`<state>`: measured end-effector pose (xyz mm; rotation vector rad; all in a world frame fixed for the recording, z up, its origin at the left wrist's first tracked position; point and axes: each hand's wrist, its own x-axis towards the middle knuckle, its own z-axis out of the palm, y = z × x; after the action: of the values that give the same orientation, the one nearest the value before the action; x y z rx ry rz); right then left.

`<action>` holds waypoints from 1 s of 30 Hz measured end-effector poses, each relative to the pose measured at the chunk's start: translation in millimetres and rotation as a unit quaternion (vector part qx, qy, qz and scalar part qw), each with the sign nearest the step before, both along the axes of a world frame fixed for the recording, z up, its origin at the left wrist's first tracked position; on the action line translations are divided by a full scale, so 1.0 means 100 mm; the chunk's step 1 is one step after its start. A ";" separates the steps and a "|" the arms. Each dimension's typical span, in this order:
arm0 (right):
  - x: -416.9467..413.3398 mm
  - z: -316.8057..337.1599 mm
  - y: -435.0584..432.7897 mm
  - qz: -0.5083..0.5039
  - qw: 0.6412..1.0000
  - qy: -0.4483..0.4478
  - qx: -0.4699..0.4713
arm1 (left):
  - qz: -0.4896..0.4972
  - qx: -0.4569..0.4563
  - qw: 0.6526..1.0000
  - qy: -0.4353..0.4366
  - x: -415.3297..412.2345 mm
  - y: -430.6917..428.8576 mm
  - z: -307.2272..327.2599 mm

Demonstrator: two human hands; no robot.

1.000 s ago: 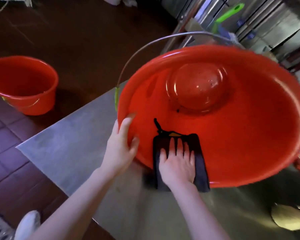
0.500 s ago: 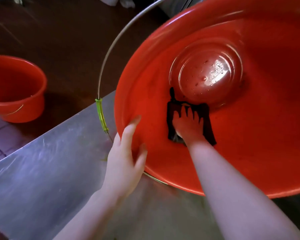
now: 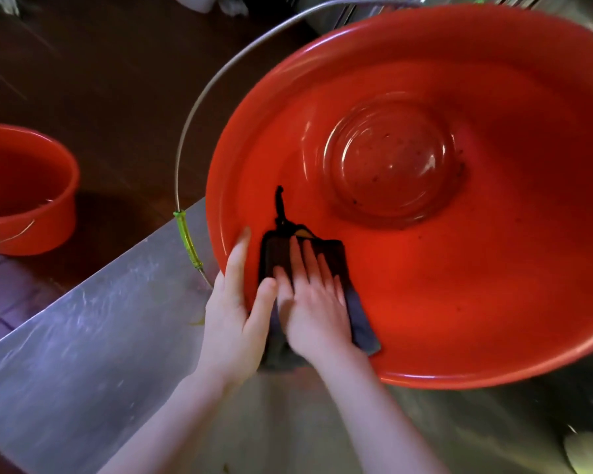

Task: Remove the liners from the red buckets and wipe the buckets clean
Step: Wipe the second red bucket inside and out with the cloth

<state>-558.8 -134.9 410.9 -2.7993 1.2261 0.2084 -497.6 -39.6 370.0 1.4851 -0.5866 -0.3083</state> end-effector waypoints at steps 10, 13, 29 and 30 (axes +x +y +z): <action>0.46 -0.05 -0.97 -0.146 0.988 0.030 0.051 | -0.020 -0.018 1.000 0.012 0.02 0.02 0.00; 0.25 -0.04 -0.37 -0.015 0.999 0.038 -0.008 | -0.020 -0.018 1.000 0.008 0.03 0.03 0.01; 0.70 -0.08 -1.12 -0.175 0.982 0.019 0.069 | -0.024 0.003 0.989 0.143 0.15 0.14 0.29; 0.69 -0.10 -1.13 -0.175 0.982 0.017 0.064 | -0.023 0.023 0.989 0.144 0.17 0.16 0.33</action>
<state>-489.4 -247.8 401.4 -2.4307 1.6223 0.2973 -481.0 -23.9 402.9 1.4393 -0.3842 -0.5638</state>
